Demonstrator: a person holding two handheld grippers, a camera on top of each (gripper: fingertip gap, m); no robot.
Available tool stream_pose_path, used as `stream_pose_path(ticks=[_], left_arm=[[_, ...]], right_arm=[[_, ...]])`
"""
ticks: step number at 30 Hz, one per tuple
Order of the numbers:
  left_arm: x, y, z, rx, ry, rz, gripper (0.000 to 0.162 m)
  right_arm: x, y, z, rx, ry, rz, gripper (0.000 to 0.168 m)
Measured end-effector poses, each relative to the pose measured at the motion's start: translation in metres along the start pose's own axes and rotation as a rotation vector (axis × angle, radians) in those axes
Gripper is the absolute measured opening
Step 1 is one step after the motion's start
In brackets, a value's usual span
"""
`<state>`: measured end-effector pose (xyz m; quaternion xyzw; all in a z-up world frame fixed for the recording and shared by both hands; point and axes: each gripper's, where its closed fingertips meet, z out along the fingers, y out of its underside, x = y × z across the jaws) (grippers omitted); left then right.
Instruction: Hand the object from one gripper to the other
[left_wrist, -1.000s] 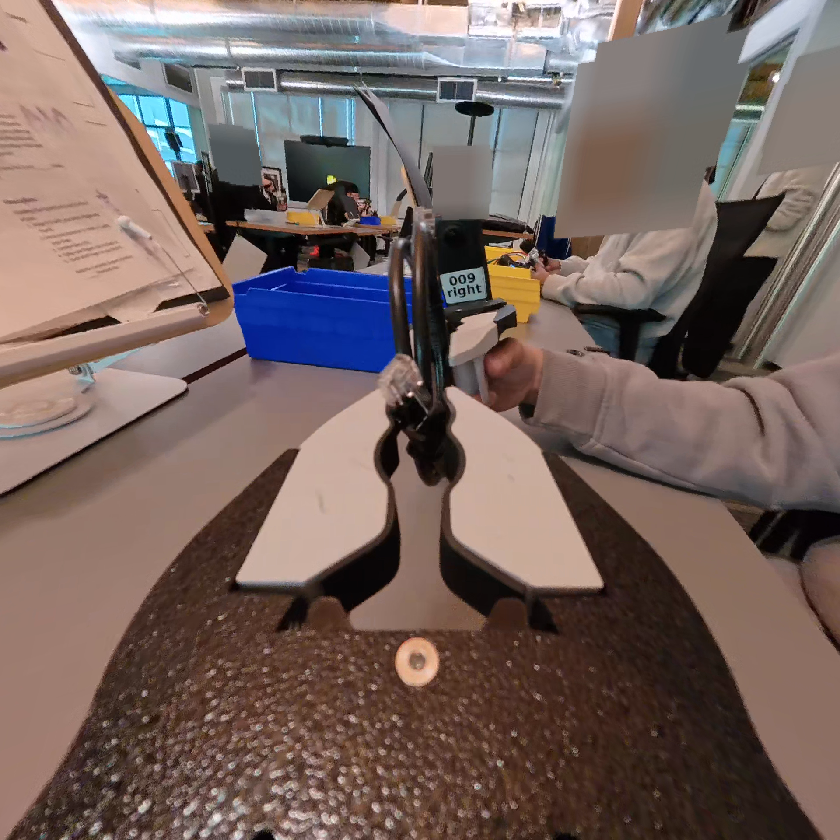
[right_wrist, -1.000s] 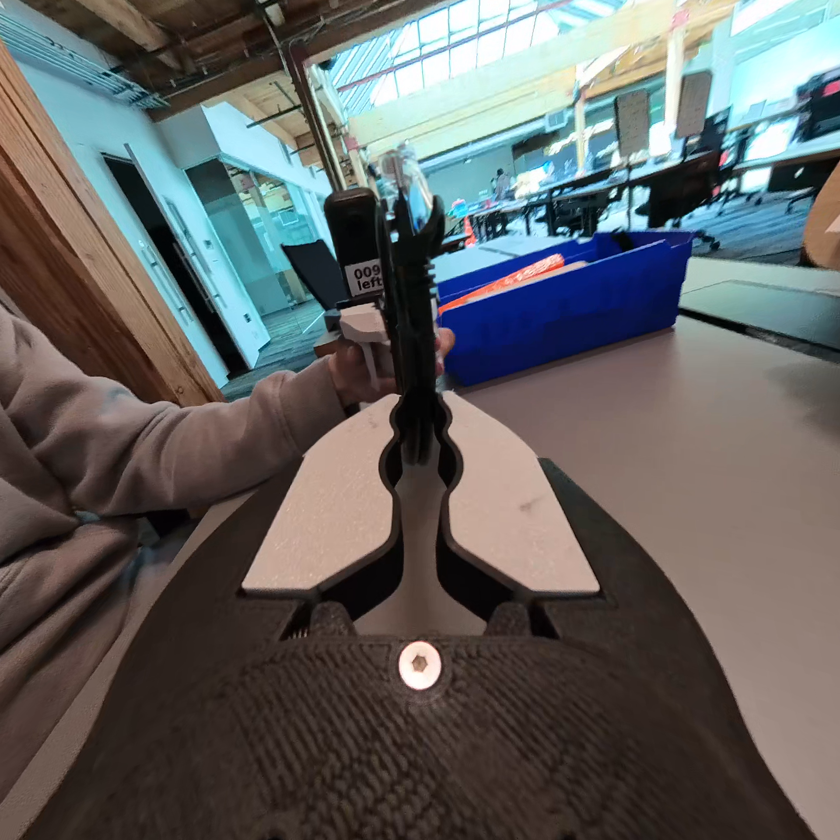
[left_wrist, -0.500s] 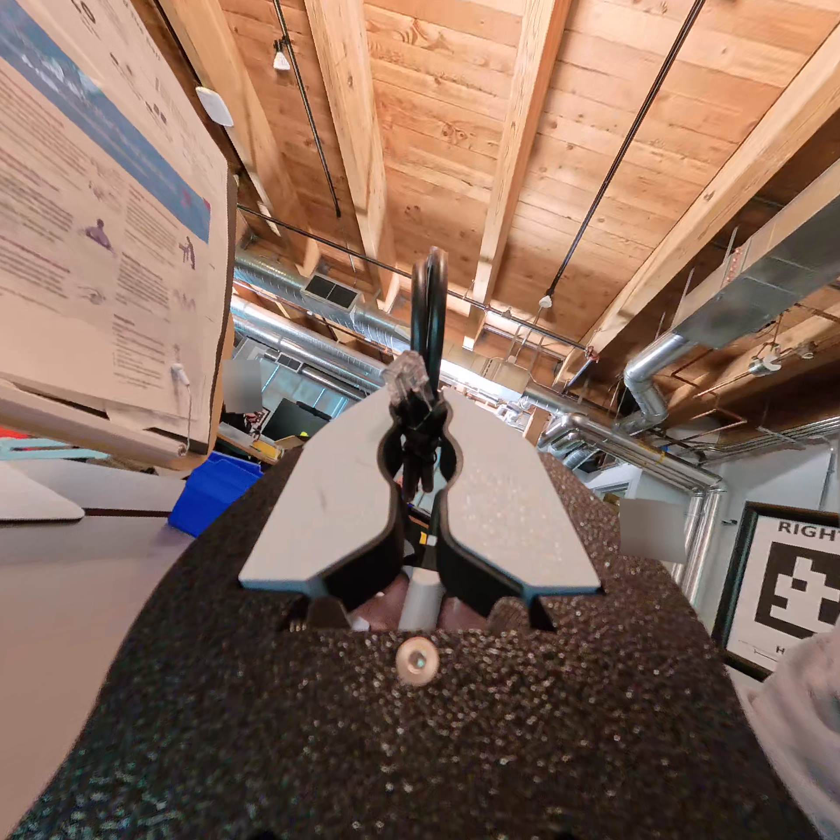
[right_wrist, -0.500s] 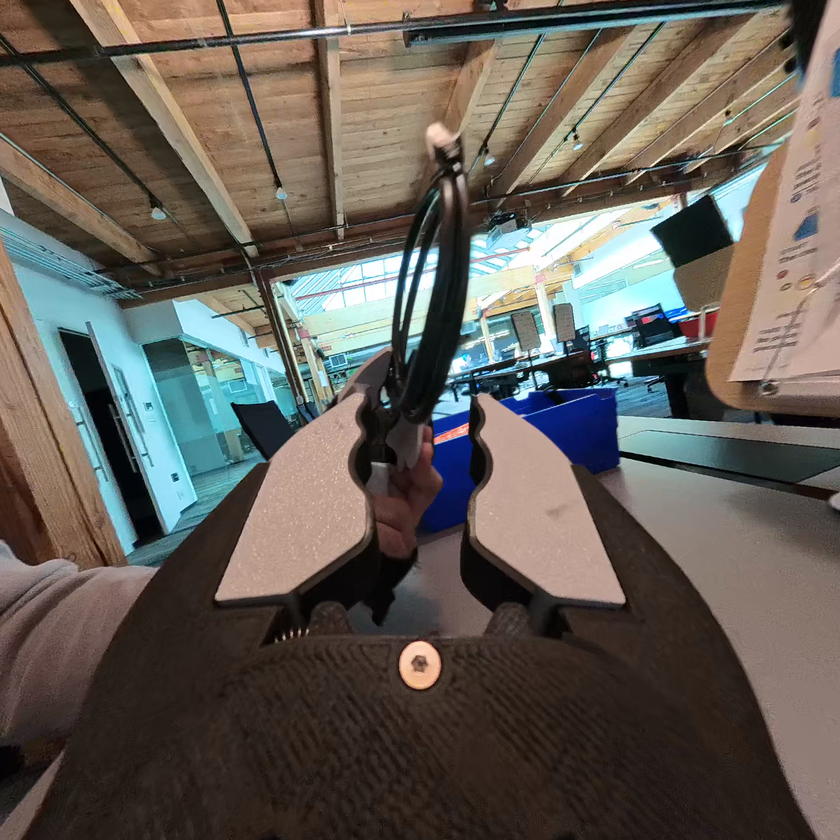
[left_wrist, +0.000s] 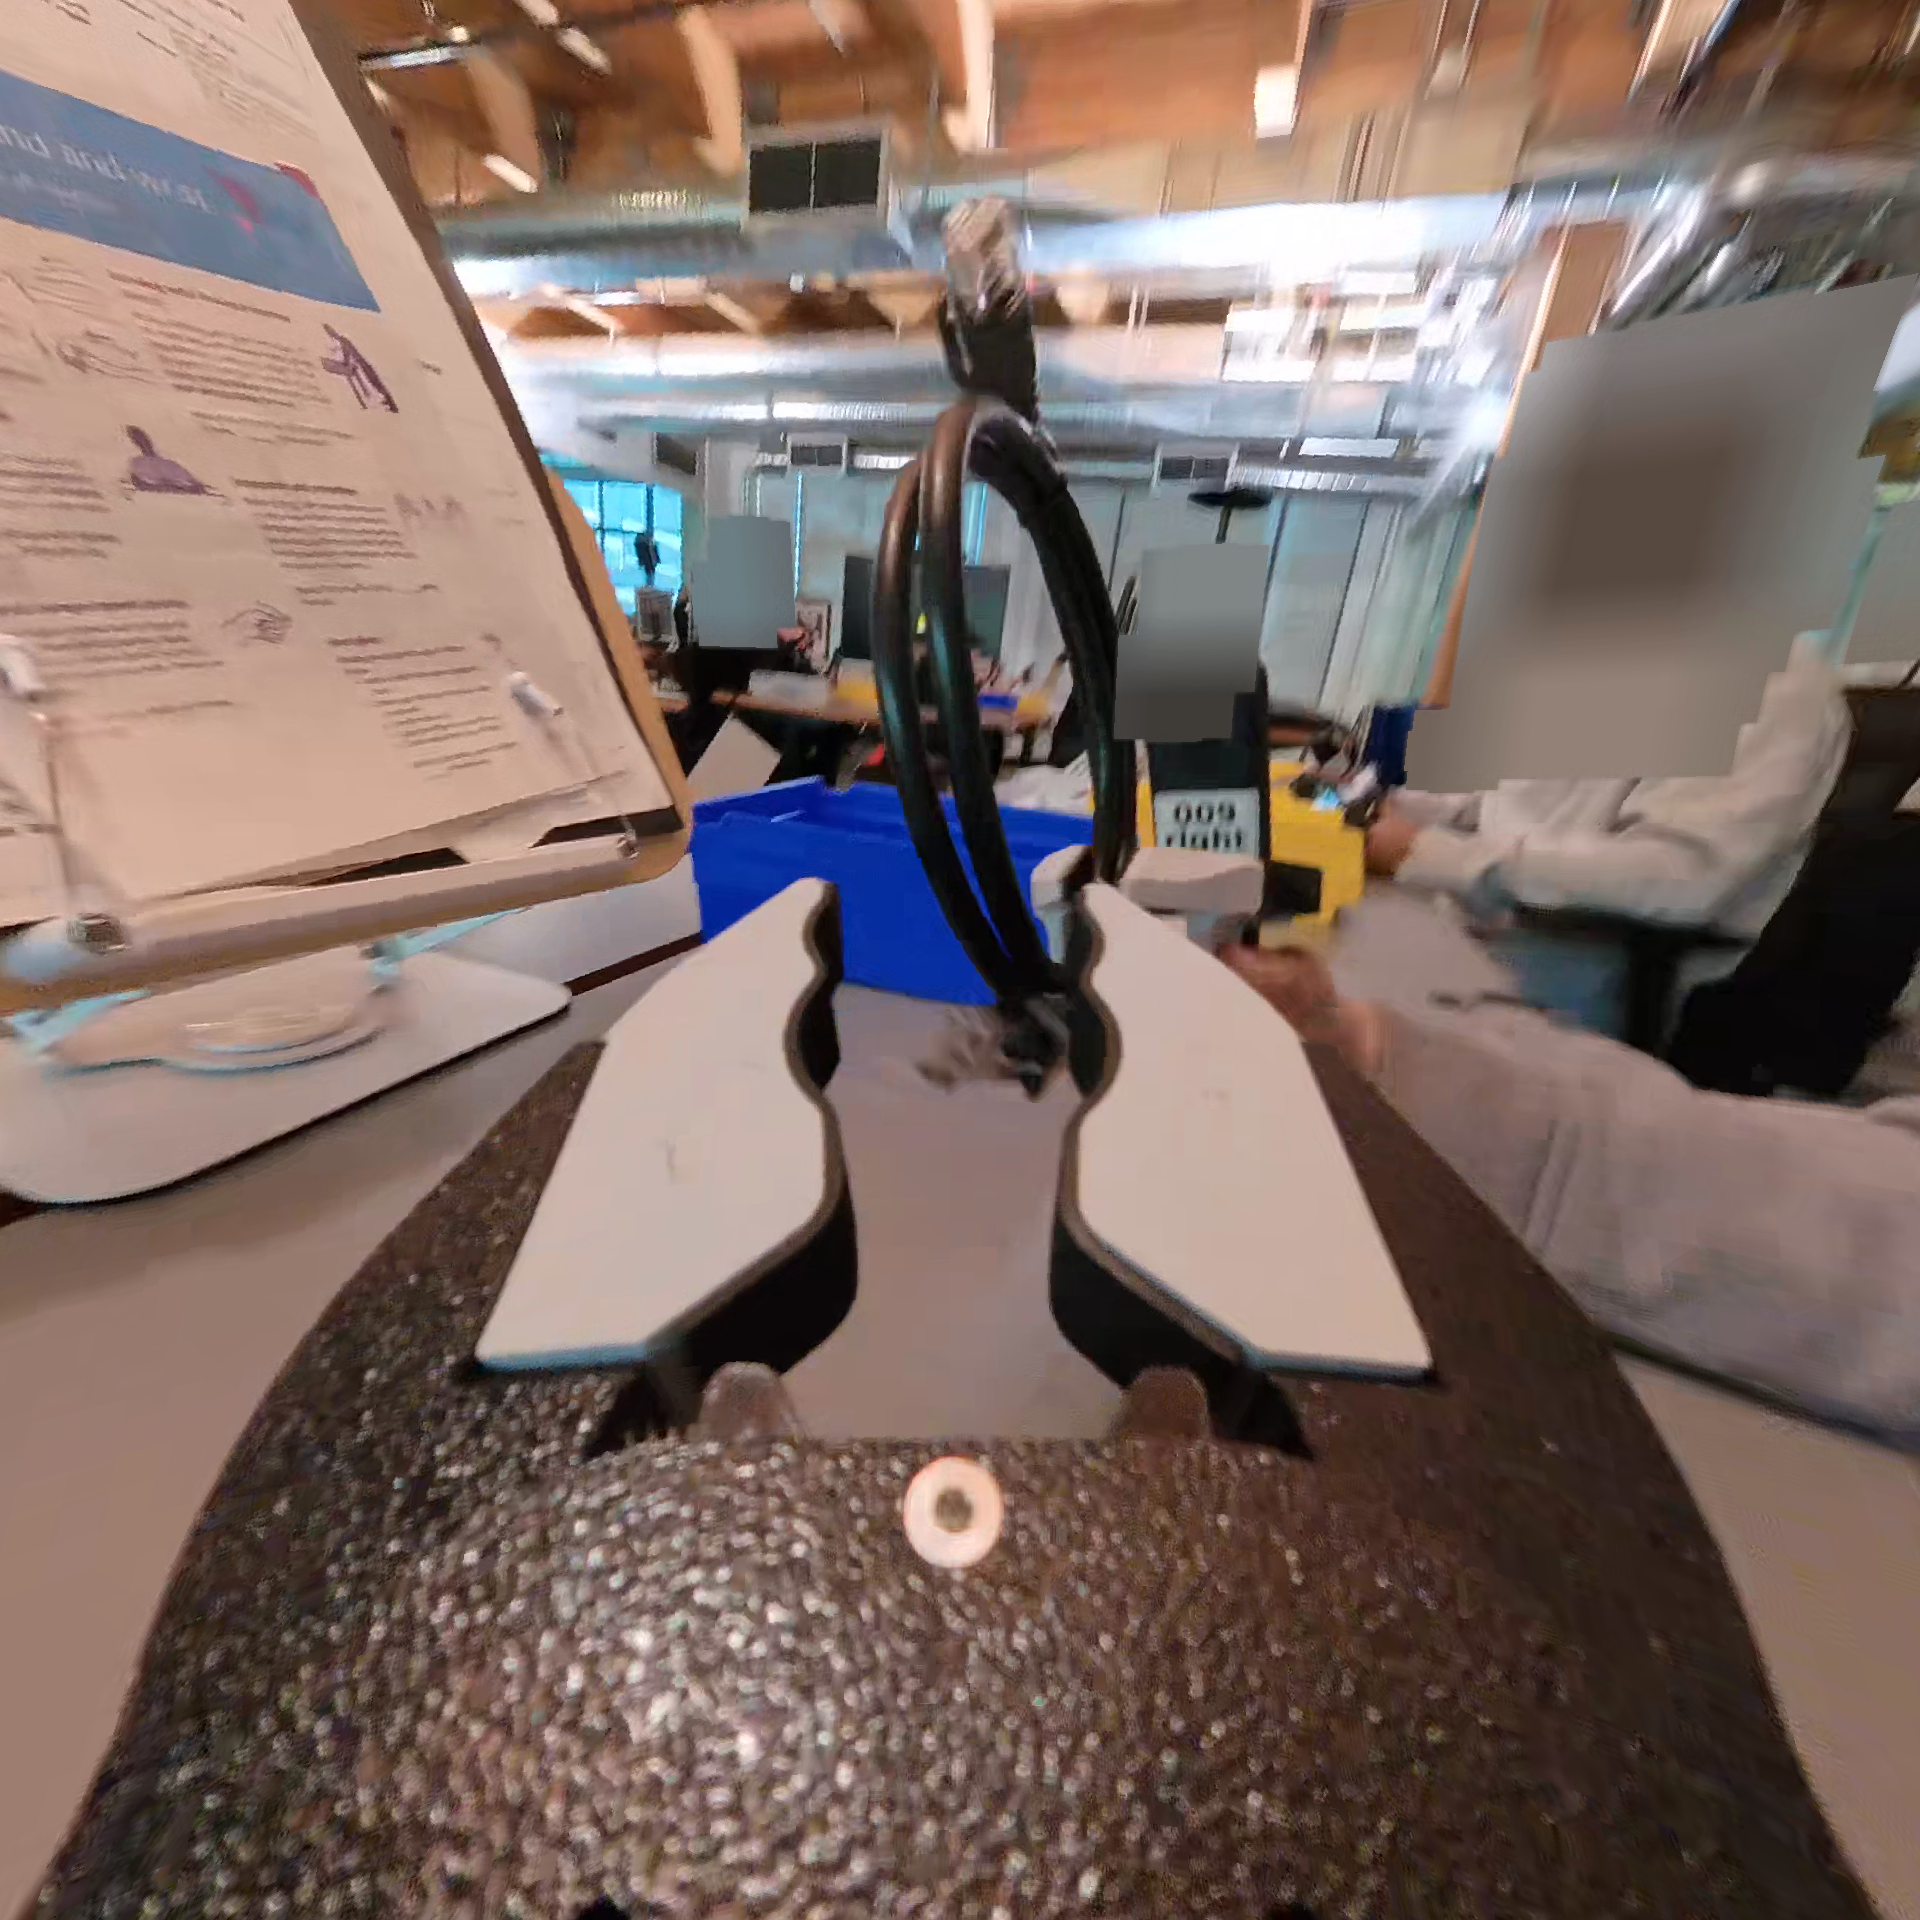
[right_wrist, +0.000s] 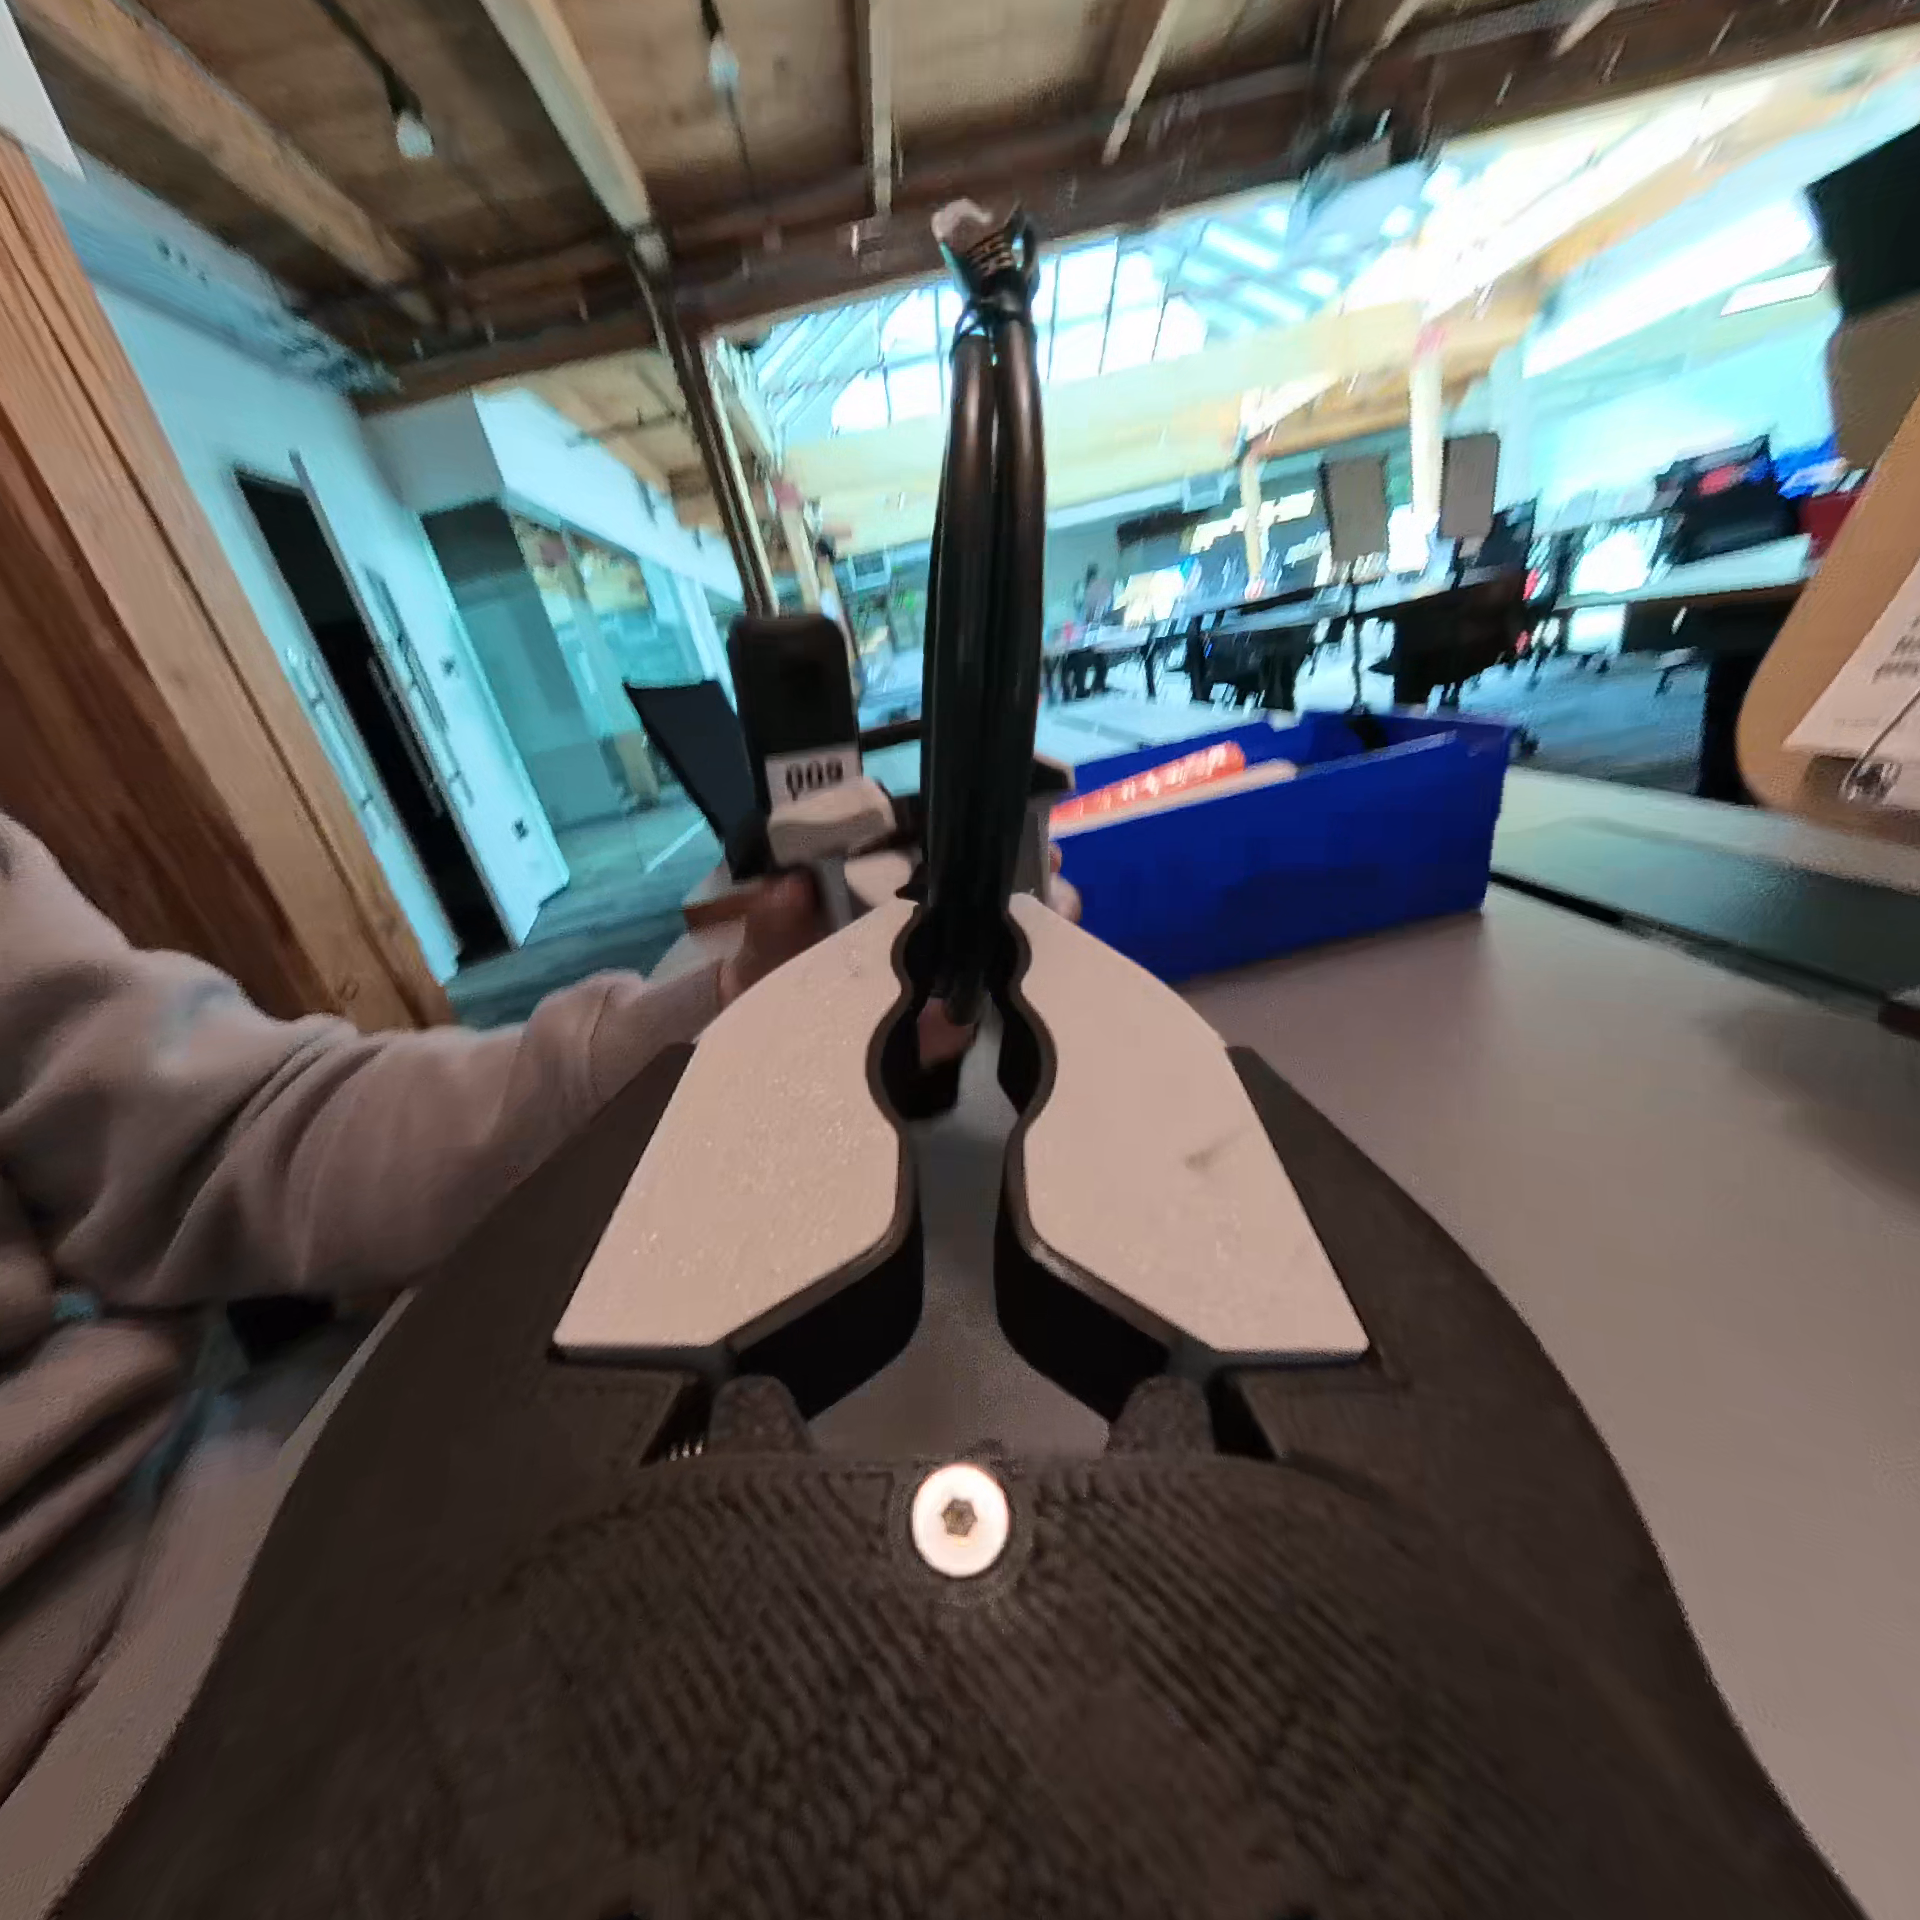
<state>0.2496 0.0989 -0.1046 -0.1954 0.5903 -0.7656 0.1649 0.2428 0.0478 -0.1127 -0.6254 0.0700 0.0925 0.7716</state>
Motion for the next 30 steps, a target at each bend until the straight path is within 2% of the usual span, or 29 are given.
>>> stream_pose_path(ticks=[2,5,6,9,11,12,13,16,19,21,23,26,30], left_arm=[[0.002,0.002,-0.006,-0.060,0.028,0.030,0.045],[0.006,0.004,-0.015,-0.115,0.078,0.043,0.039],[0.008,0.005,-0.017,-0.129,0.102,0.042,0.031],[0.010,0.008,-0.018,-0.144,0.129,0.005,0.022],[0.006,0.011,-0.016,-0.158,0.099,0.007,0.030],[0.006,0.012,-0.015,-0.160,0.097,0.014,0.028],[0.006,0.013,-0.015,-0.159,0.098,0.016,0.017],[-0.001,0.014,-0.011,-0.166,0.061,-0.045,0.007],[-0.007,0.006,-0.007,-0.077,0.038,-0.137,0.005],[-0.014,-0.004,-0.006,0.003,-0.014,-0.200,0.005],[-0.021,-0.017,-0.007,0.126,-0.046,-0.292,0.005],[-0.029,-0.030,-0.012,0.304,-0.069,-0.421,0.005],[-0.030,-0.029,-0.012,0.370,-0.083,-0.445,0.006]], right_arm=[[0.002,0.013,-0.010,-0.111,-0.015,0.034,0.010],[0.002,0.028,-0.018,-0.202,-0.043,0.075,0.010],[0.000,0.029,-0.018,-0.209,-0.058,0.088,0.010],[-0.007,0.030,-0.014,-0.215,-0.100,0.107,0.010],[-0.013,0.031,-0.012,-0.221,-0.132,0.100,0.010],[-0.013,0.032,-0.010,-0.224,-0.124,0.097,0.010],[-0.013,0.032,-0.010,-0.229,-0.127,0.100,0.010],[-0.006,0.029,-0.011,-0.199,-0.085,0.081,0.010],[0.008,0.015,-0.009,-0.073,0.011,0.066,0.012],[0.018,0.008,-0.006,0.016,0.079,0.077,0.034],[0.024,0.010,-0.002,0.047,0.125,0.077,0.050],[0.013,0.014,0.013,0.058,0.071,0.091,0.051],[0.000,0.013,0.030,0.110,0.037,0.085,0.044]])
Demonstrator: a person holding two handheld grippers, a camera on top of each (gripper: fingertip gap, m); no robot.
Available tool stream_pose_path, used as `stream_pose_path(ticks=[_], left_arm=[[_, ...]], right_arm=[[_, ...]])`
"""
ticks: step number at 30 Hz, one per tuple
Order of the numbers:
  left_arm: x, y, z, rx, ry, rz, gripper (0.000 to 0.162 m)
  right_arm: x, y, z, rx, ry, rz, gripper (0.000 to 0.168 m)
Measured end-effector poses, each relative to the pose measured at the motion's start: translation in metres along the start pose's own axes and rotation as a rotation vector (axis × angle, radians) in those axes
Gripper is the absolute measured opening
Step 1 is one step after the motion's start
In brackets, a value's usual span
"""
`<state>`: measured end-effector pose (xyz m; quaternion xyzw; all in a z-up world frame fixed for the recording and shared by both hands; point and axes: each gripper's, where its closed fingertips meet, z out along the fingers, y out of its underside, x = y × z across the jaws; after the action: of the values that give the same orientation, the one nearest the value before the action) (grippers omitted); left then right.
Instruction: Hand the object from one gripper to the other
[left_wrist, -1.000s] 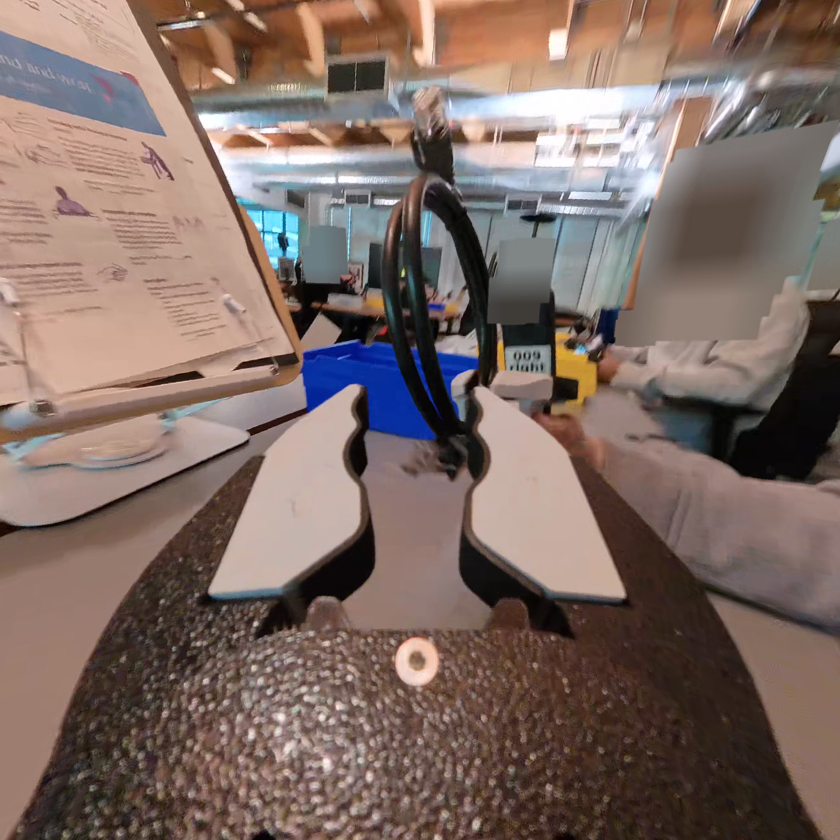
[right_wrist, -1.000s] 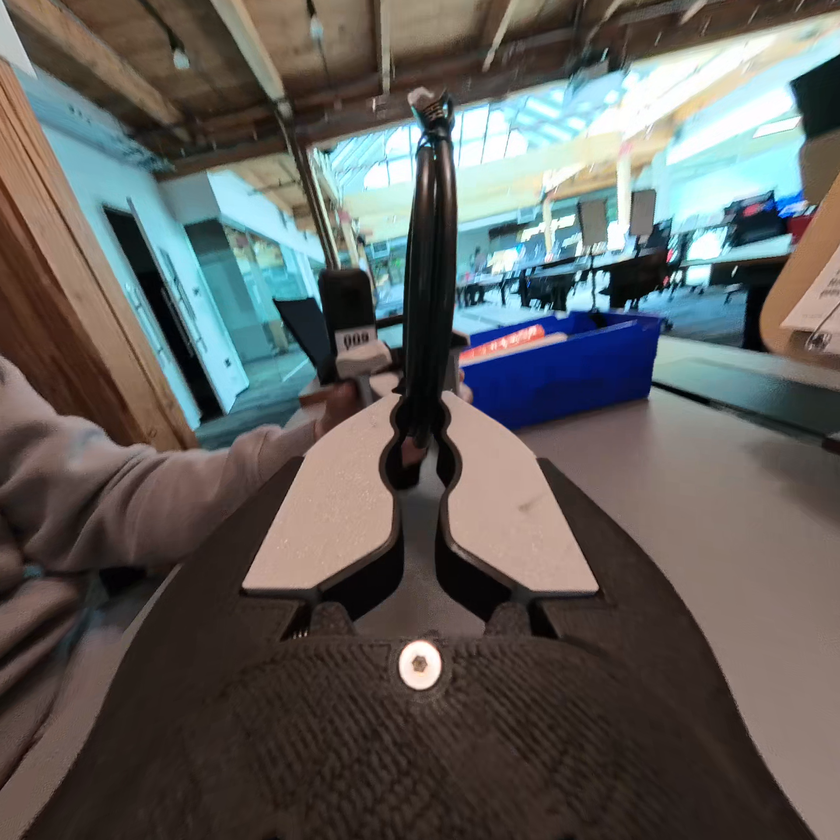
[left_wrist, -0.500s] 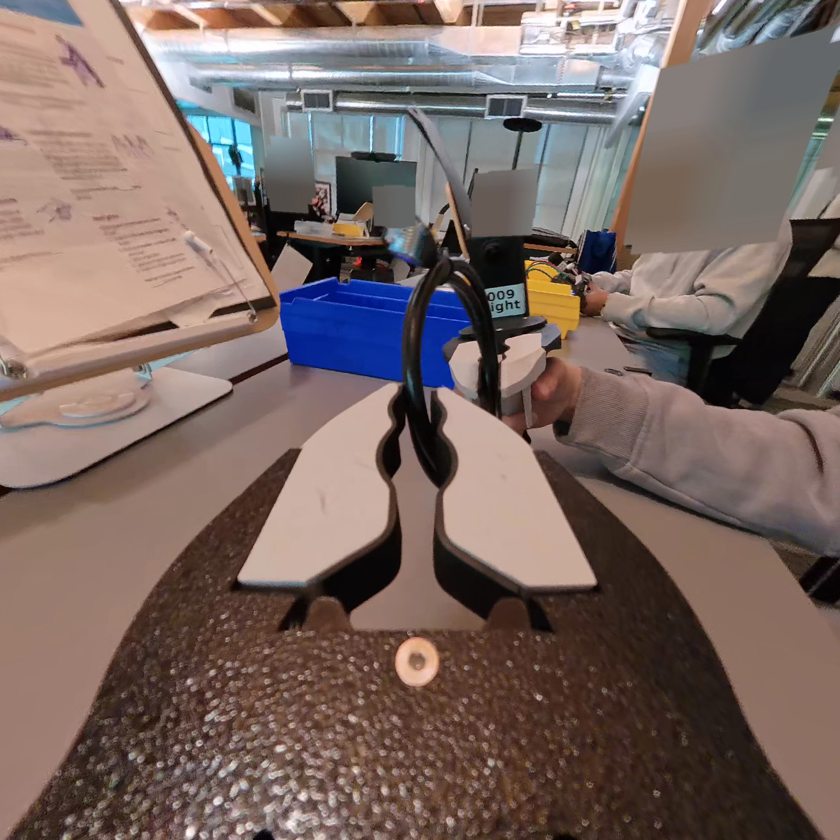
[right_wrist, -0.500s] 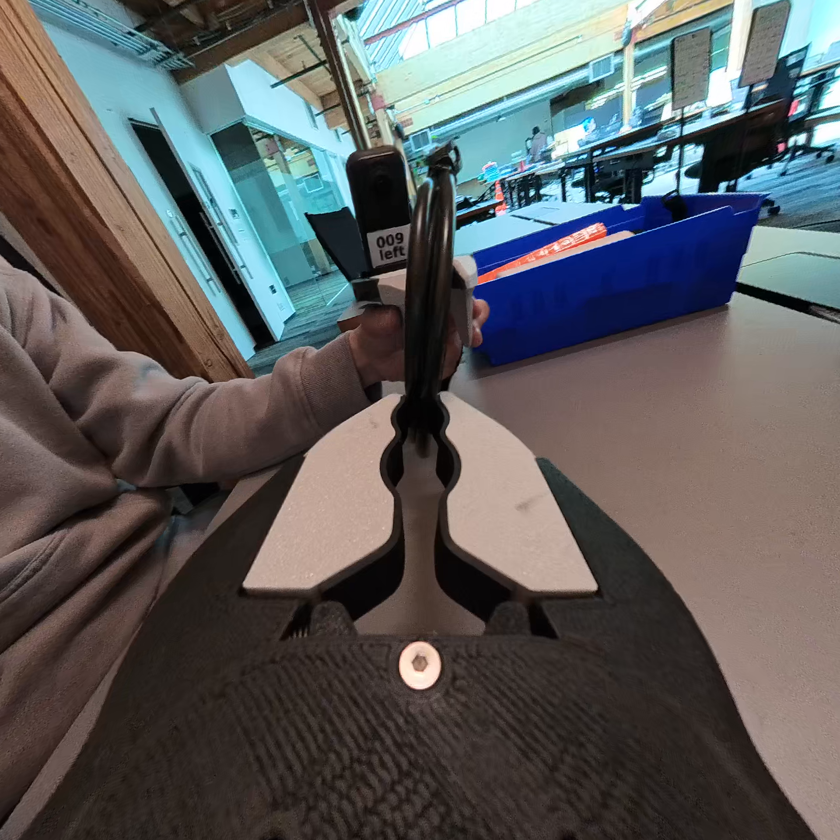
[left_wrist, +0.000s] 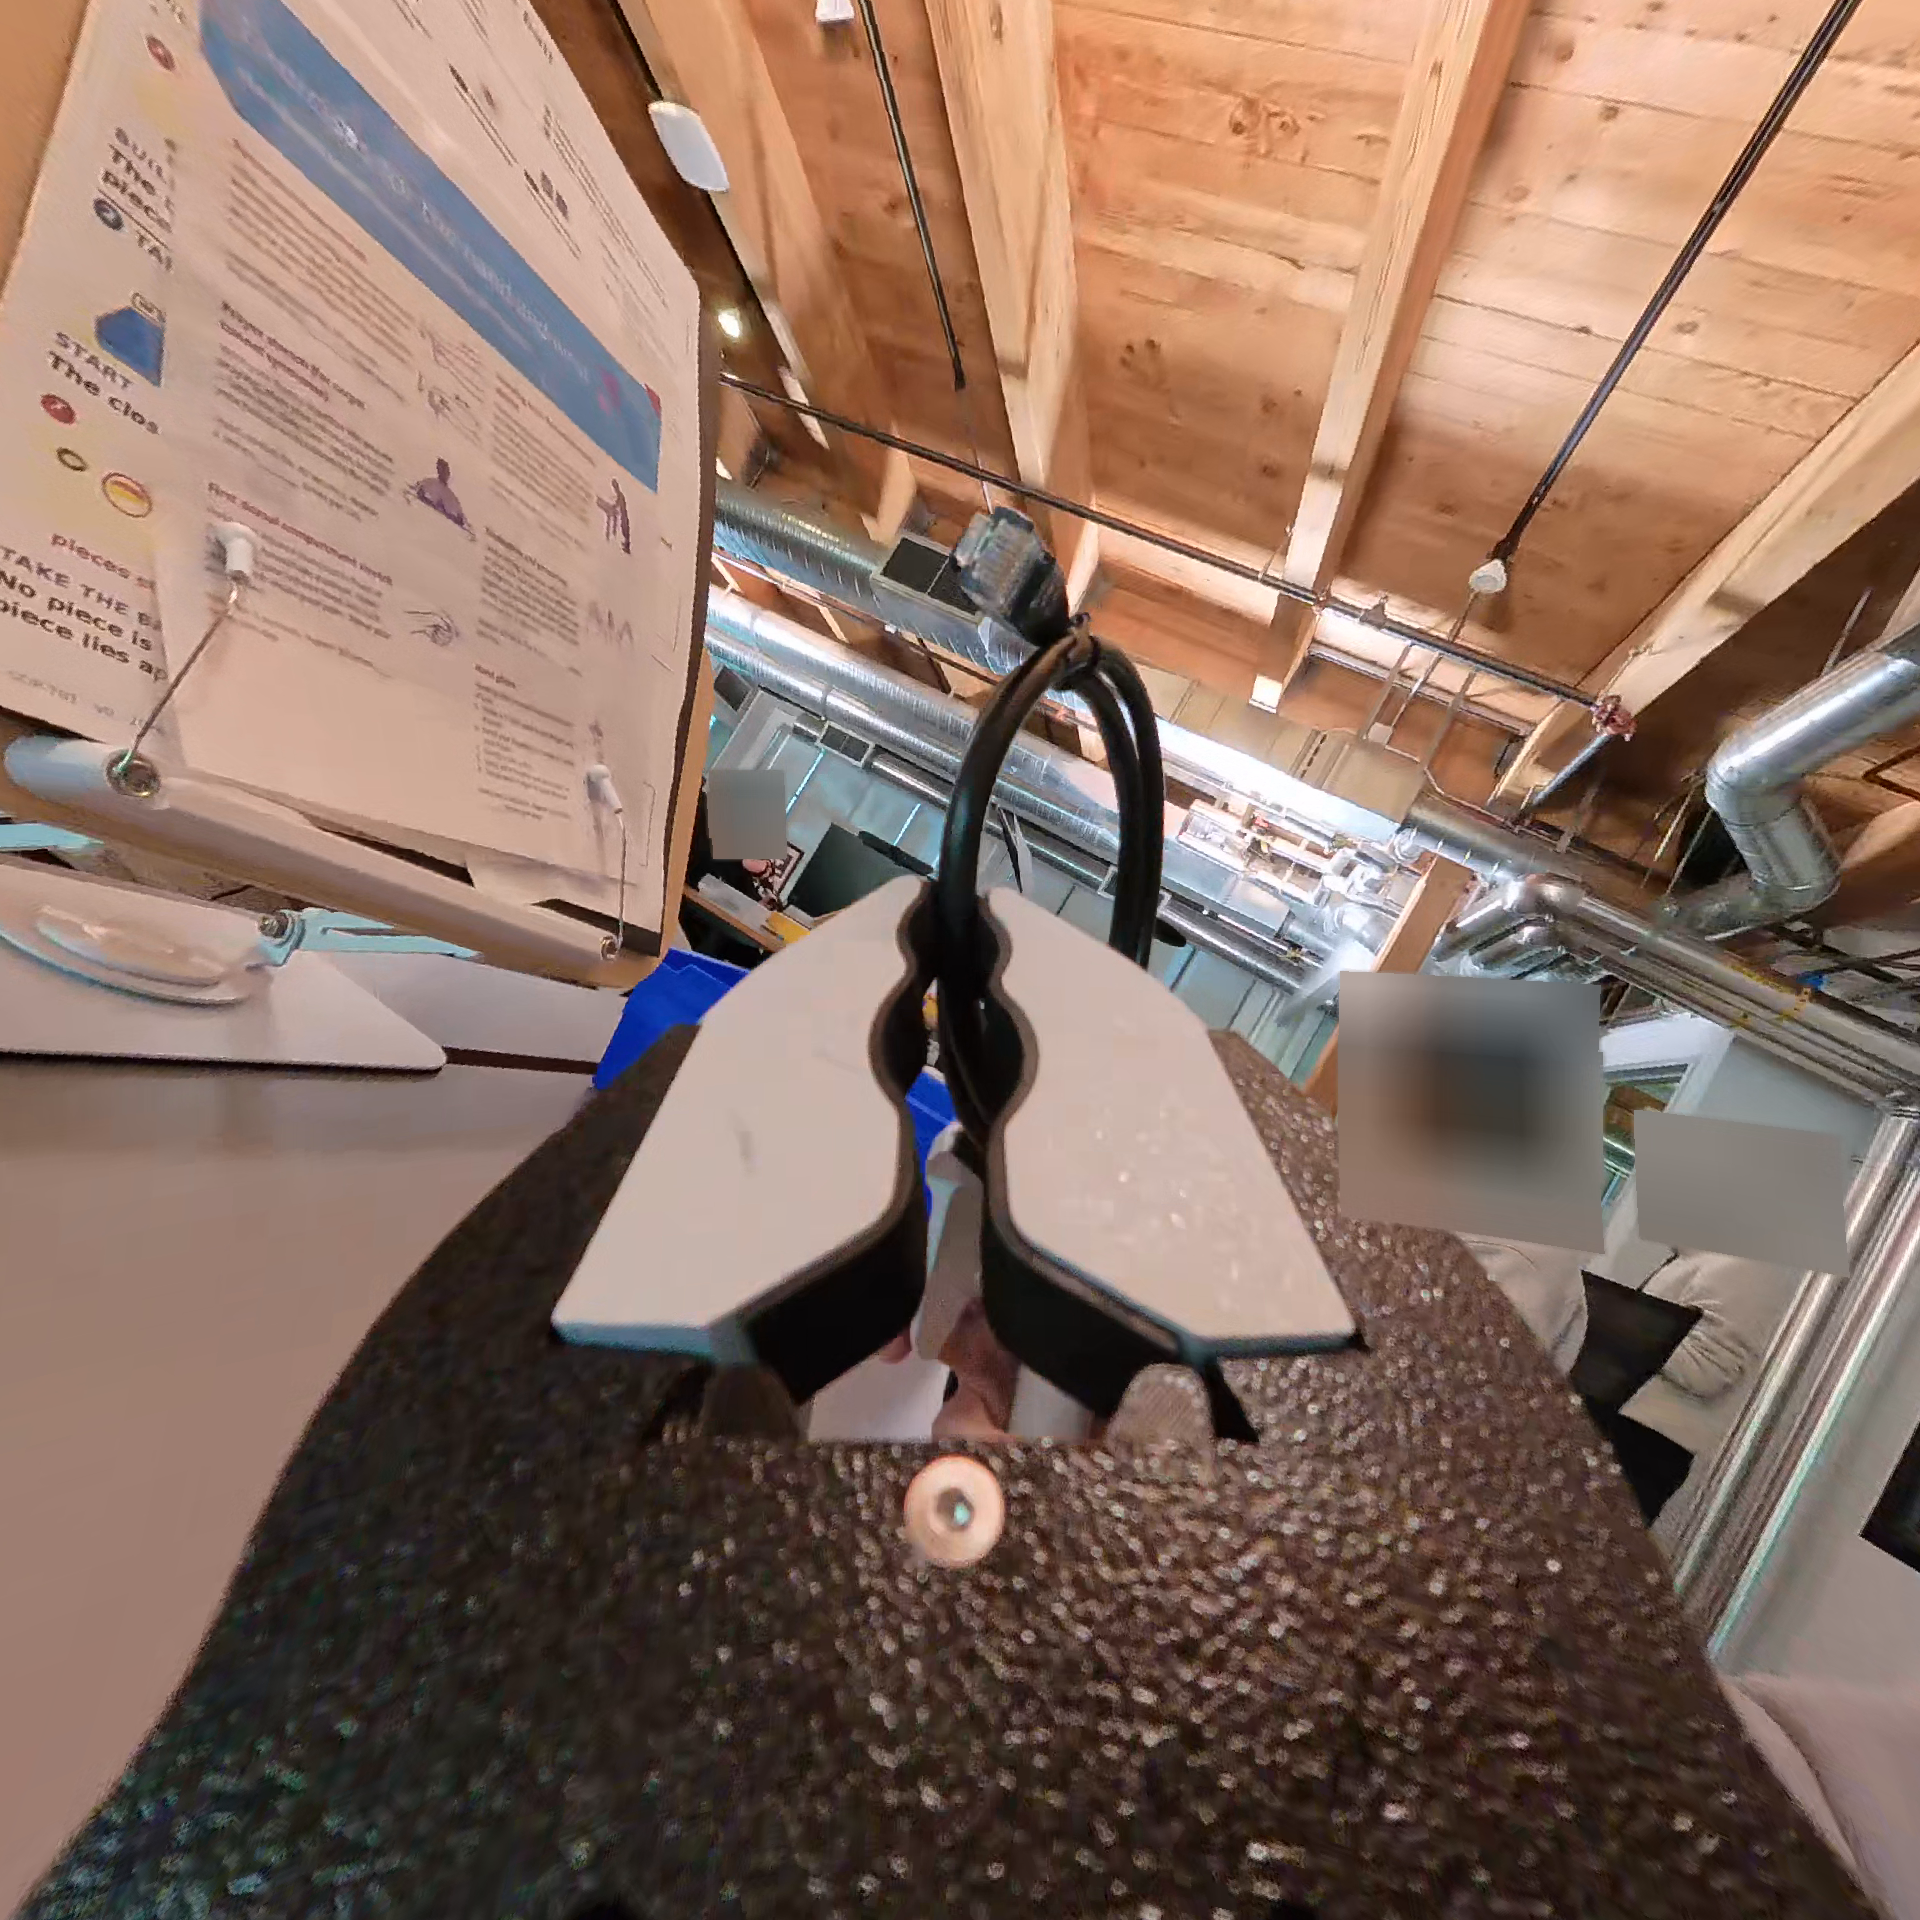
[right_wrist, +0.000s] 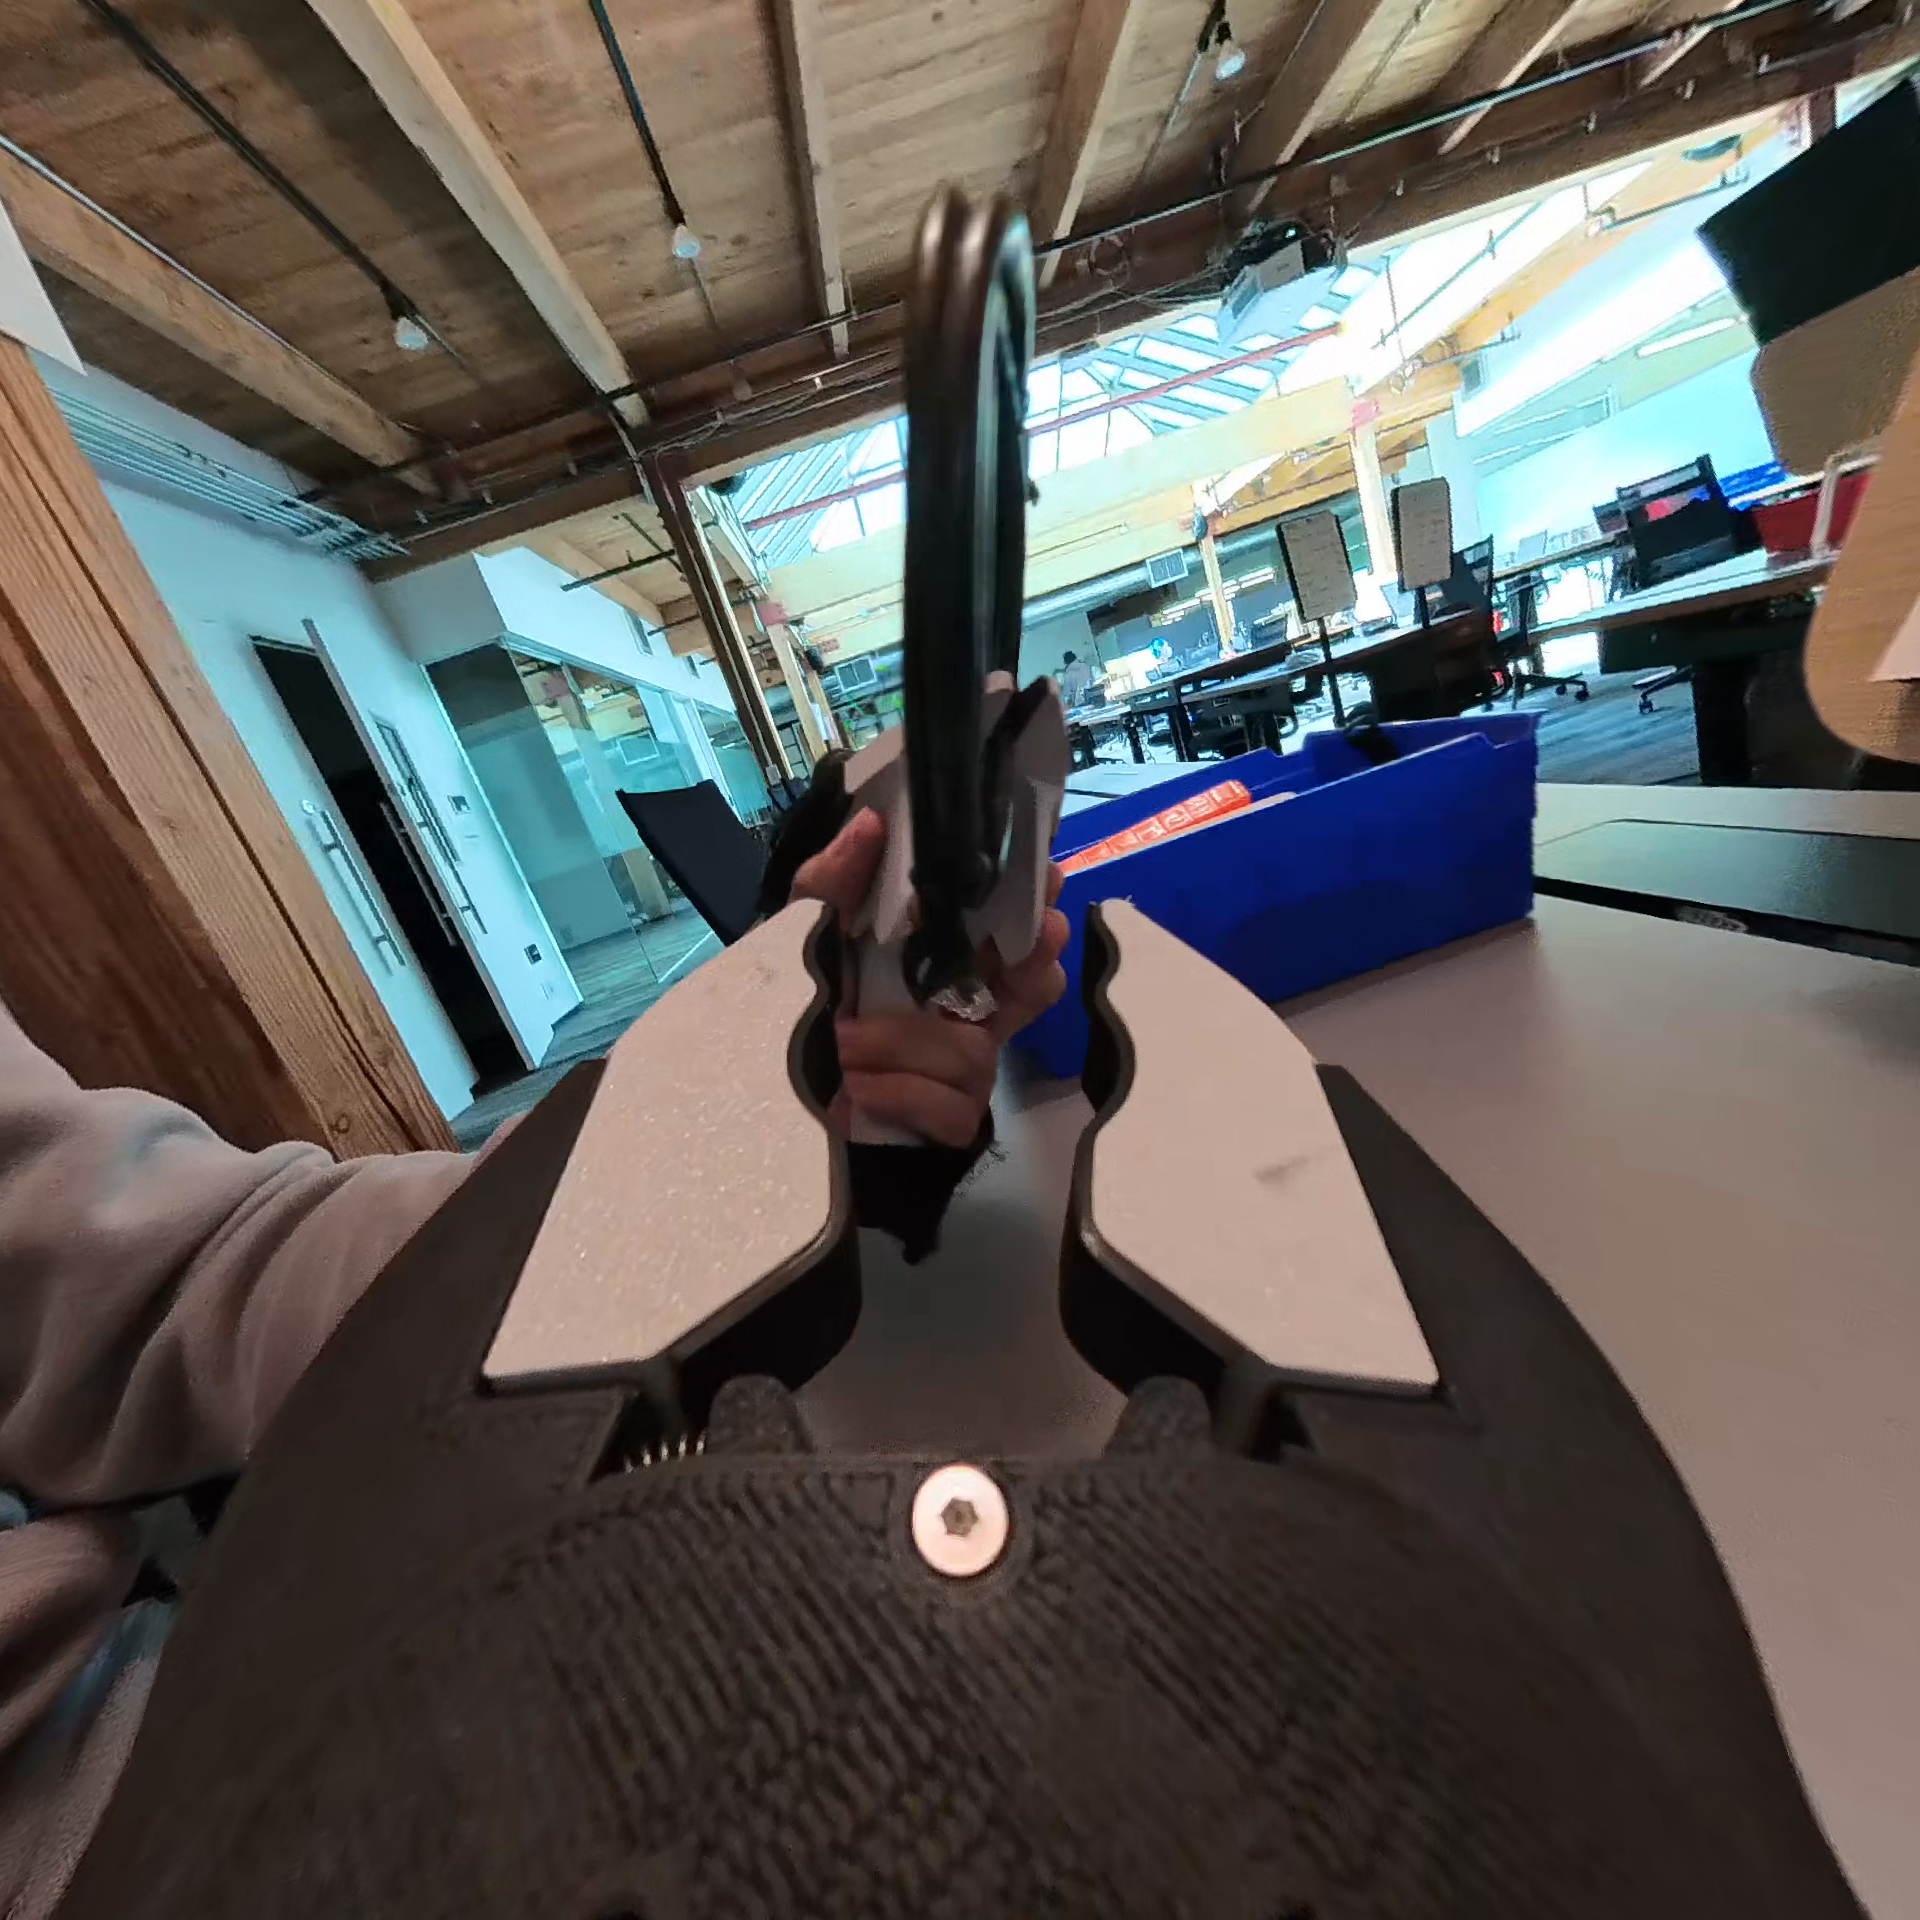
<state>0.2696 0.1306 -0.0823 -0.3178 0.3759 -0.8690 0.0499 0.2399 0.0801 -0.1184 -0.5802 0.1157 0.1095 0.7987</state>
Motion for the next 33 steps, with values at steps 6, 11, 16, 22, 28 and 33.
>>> stream_pose_path(ticks=[6,11,16,22,28,33], left_arm=[[0.005,0.011,0.004,-0.032,0.022,0.019,0.006],[0.011,0.023,0.006,-0.153,0.051,0.132,0.009],[0.000,0.014,-0.003,-0.250,-0.066,0.454,0.055],[0.017,0.021,-0.014,-0.348,0.110,0.398,0.064],[0.016,0.048,-0.018,-0.516,0.135,0.440,0.017],[0.007,0.044,-0.012,-0.485,0.079,0.358,0.012]], right_arm=[[0.000,0.001,0.004,0.001,0.019,-0.050,0.015],[0.001,-0.005,-0.009,-0.057,-0.013,-0.083,0.014],[0.002,-0.005,-0.034,-0.188,-0.036,-0.113,0.014],[0.001,0.027,-0.050,-0.405,-0.102,0.034,0.014],[-0.009,0.035,-0.050,-0.461,-0.152,0.063,0.013],[0.008,0.013,-0.049,-0.297,-0.059,0.039,0.013]])
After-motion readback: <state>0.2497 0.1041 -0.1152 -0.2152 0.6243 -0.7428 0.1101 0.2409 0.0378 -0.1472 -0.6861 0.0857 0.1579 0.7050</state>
